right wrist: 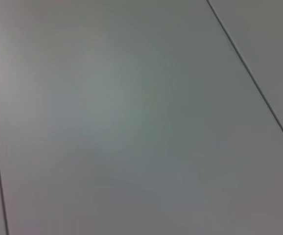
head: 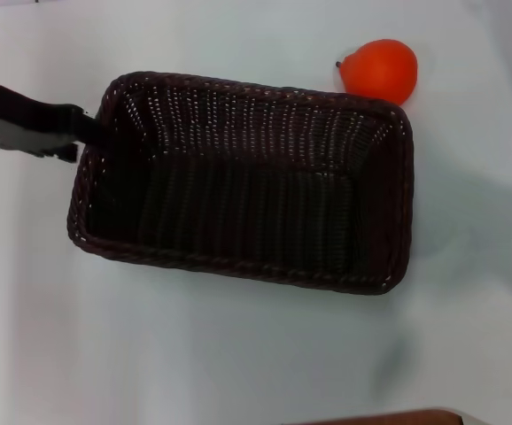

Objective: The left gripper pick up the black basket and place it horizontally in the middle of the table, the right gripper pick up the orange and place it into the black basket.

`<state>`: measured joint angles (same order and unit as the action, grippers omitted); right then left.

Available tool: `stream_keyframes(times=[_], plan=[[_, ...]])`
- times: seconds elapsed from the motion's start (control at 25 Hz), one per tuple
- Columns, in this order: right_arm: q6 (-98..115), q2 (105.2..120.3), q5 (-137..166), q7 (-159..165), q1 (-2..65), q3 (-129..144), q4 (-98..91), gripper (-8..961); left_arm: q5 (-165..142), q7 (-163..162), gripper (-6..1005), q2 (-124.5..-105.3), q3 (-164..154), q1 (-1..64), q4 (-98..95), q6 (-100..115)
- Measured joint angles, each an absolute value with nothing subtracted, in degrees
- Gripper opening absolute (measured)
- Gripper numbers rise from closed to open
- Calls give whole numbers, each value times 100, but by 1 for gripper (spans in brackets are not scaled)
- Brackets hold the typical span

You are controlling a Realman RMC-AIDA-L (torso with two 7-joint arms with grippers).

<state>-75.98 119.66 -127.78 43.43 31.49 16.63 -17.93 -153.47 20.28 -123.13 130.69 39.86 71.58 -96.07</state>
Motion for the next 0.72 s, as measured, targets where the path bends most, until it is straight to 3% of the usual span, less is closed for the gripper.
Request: stream_keyframes(times=[0.24,0.48,0.72], plan=[[-7553,11930,-12539,5169,2706,2580,-2381,903,-15226,2590,663,-12166,13534,3819,7403,-9307],[-6823,11862,-10229,7822,2288,3552,-4307,903,-13460,3971,923,-12241,14576,3173,8034,-8615],[-7438,11732,-6977,11404,2469,3576,-6378,903,-10613,5759,920,-12377,15193,2231,7795,-8152]])
